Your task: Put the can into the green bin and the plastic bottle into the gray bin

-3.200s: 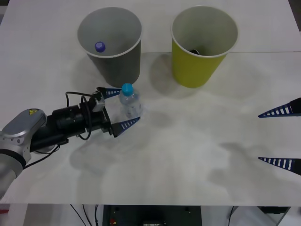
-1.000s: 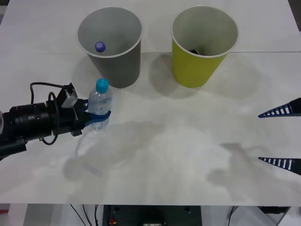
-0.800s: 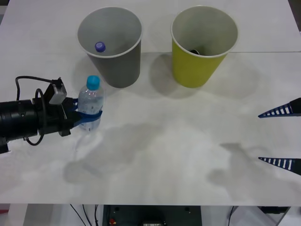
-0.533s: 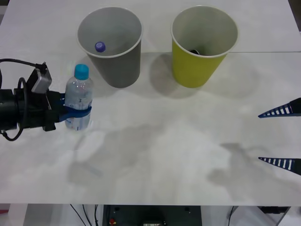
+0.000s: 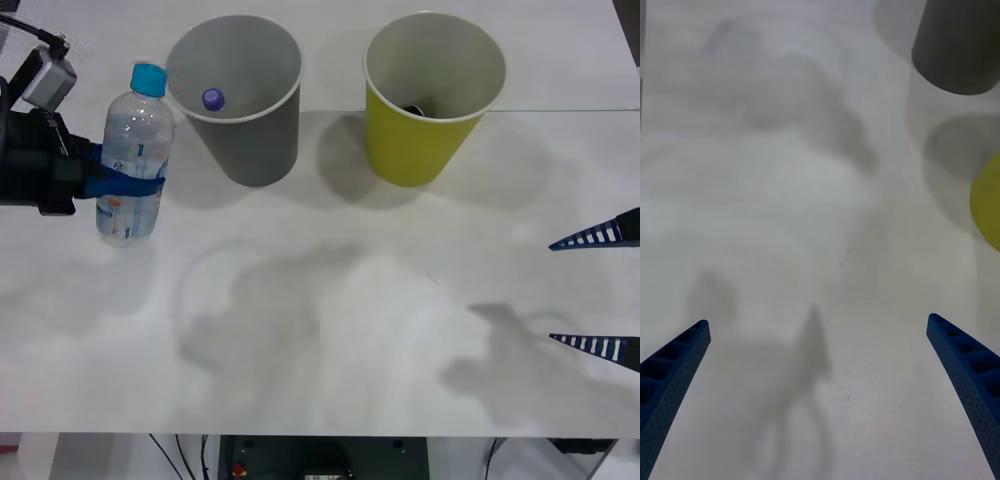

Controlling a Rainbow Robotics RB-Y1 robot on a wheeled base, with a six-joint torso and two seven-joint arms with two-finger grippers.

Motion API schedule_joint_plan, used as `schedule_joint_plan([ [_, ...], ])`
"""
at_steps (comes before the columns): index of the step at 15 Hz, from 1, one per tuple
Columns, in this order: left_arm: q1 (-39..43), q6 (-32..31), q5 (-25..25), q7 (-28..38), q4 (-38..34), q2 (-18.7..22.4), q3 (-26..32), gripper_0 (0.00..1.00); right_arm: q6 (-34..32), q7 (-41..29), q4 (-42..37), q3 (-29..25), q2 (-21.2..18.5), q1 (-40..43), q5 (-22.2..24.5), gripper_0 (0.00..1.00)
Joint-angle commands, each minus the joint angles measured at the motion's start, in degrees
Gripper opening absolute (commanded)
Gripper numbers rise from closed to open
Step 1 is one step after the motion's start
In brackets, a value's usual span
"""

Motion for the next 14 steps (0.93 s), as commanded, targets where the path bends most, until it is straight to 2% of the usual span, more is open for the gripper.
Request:
schedule_joint_plan([
  [1,-5.8,-4.5,-3.4,8.8,0.0,0.7,-0.2,0.00,0.0,0.0,0.0,0.0,0.0,0.0,0.0,1.00],
  [3,-10.2,-7.1,-6.1,14.3,0.0,0.7,-1.4,0.00,0.0,0.0,0.0,0.0,0.0,0.0,0.0,1.00],
  [6,-20.8,-10.7,-9.7,19.7,1.5,1.9,-8.0,0.00,0.0,0.0,0.0,0.0,0.0,0.0,0.0,1.00],
  [10,-37.9,-12.4,-8.4,20.5,11.6,2.1,-20.9,0.00,0.0,0.0,0.0,0.0,0.0,0.0,0.0,1.00],
  [14,-49.6,-12.4,-5.6,20.5,23.0,-0.4,-29.8,0.00,0.0,0.0,0.0,0.0,0.0,0.0,0.0,1.00],
])
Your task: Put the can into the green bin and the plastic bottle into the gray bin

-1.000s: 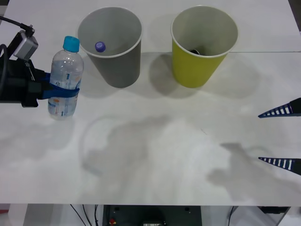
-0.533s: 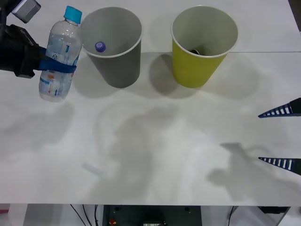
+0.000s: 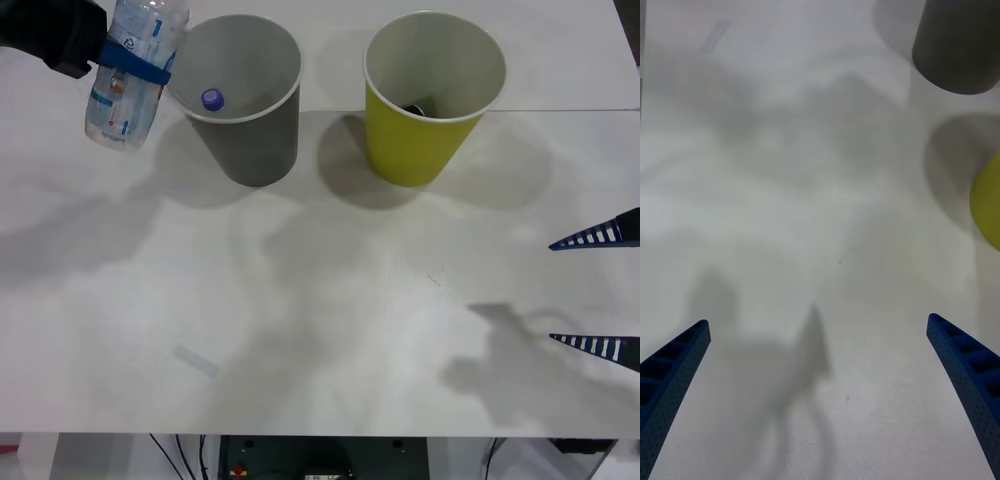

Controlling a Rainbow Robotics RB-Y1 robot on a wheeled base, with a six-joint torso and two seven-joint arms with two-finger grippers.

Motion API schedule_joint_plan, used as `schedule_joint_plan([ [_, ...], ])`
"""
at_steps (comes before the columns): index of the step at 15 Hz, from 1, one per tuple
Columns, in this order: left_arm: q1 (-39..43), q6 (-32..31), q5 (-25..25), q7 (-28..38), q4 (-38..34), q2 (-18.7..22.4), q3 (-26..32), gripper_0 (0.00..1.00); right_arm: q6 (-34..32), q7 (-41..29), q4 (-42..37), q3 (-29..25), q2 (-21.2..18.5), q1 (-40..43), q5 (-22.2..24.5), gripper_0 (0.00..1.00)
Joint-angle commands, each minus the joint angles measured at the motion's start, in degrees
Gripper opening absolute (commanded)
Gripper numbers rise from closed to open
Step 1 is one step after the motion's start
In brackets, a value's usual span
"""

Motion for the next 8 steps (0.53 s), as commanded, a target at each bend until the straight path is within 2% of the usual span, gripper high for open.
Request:
schedule_joint_plan([
  [1,-7.2,0.0,1.9,0.0,8.0,-2.6,-5.1,0.00,0.0,0.0,0.0,0.0,0.0,0.0,0.0,1.00],
  [5,-17.7,1.9,1.2,0.1,18.8,-7.5,-14.5,0.00,0.0,0.0,0.0,0.0,0.0,0.0,0.0,1.00],
  [8,-22.3,4.8,1.7,0.2,26.9,-11.2,-18.9,0.00,0.0,0.0,0.0,0.0,0.0,0.0,0.0,1.00],
])
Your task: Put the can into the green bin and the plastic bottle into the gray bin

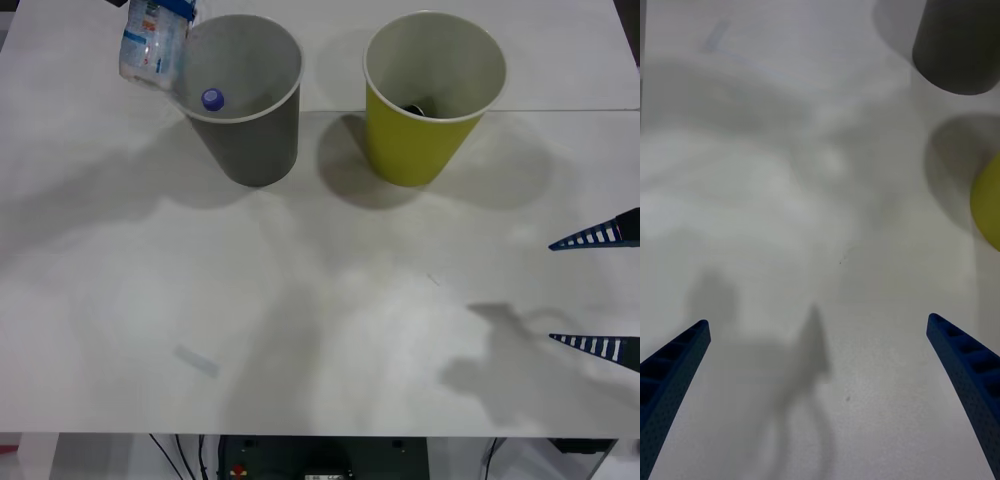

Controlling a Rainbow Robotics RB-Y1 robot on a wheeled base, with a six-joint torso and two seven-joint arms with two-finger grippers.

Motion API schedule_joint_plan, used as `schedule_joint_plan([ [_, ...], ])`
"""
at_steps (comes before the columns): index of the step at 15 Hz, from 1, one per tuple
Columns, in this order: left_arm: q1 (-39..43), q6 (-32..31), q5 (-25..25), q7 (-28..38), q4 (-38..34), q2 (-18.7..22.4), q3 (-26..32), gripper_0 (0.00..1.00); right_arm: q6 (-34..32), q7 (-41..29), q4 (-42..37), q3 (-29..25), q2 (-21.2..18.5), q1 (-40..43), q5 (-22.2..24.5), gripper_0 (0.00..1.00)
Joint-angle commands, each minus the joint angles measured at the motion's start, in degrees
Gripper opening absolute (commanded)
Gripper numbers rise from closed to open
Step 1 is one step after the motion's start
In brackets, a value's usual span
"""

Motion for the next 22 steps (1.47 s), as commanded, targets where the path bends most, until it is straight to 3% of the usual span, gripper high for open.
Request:
schedule_joint_plan([
  [1,-3.3,2.6,0.3,0.1,6.8,-3.6,-2.8,0.00,0.0,0.0,0.0,0.0,0.0,0.0,0.0,1.00],
  [8,-6.5,4.4,-2.0,-0.1,17.4,-11.8,-3.0,0.01,0.0,0.0,0.0,0.0,0.0,0.0,0.0,1.00],
  [10,-6.5,4.4,-2.4,-0.8,17.5,-12.1,-3.1,0.15,0.0,0.0,0.0,0.0,0.0,0.0,0.0,1.00],
  [11,-6.5,4.4,-2.5,-1.4,17.2,-12.2,-3.0,0.74,0.0,0.0,0.0,0.0,0.0,0.0,0.0,1.00],
  [12,-6.5,4.3,-2.4,-1.4,16.9,-12.2,-3.1,1.00,0.0,0.0,0.0,0.0,0.0,0.0,0.0,1.00],
  [16,-6.5,2.3,-0.9,-2.8,14.3,-10.9,-3.1,1.00,0.0,0.0,0.0,0.0,0.0,0.0,0.0,1.00],
  [22,-5.2,0.8,8.4,-8.6,3.0,-0.2,-7.7,1.00,0.0,0.0,0.0,0.0,0.0,0.0,0.0,1.00],
])
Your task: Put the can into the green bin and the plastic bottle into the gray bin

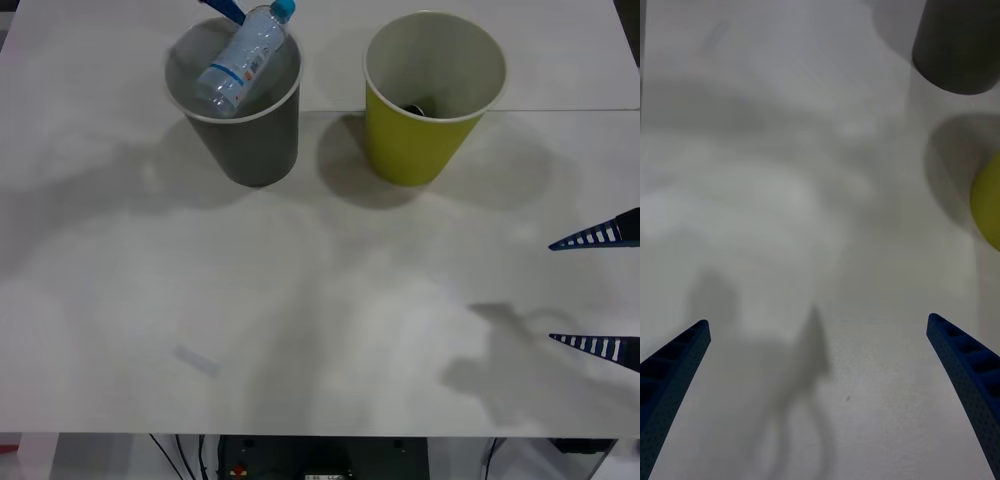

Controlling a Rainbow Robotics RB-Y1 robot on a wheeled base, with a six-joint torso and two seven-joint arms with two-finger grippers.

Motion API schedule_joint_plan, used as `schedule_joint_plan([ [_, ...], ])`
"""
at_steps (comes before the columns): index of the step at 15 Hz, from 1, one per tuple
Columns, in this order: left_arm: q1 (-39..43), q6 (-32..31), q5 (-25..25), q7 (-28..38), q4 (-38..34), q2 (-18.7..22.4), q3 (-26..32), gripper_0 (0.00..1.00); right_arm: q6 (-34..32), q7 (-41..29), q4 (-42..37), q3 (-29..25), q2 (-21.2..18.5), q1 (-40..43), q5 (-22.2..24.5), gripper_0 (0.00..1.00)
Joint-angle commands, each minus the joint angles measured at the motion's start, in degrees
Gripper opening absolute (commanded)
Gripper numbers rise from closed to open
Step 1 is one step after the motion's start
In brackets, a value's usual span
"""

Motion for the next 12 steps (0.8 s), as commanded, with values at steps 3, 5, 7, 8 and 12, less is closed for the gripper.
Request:
schedule_joint_plan([
  [3,4.7,-0.1,9.9,-8.3,-5.6,8.3,-0.6,1.00,0.0,0.0,0.0,0.0,0.0,0.0,0.0,1.00],
  [5,6.8,-0.1,13.1,-9.5,-8.8,12.3,-0.6,1.00,0.0,0.0,0.0,0.0,0.0,0.0,0.0,1.00],
  [7,8.7,-0.1,15.2,-13.1,-11.5,15.6,-0.6,1.00,0.0,0.0,0.0,0.0,0.0,0.0,0.0,1.00],
  [8,10.0,0.0,16.3,-15.8,-12.5,17.3,-0.6,1.00,0.0,0.0,0.0,0.0,0.0,0.0,0.0,1.00],
  [12,15.9,0.0,23.0,-29.4,-14.3,22.7,-0.5,1.00,0.0,0.0,0.0,0.0,0.0,0.0,0.0,1.00],
])
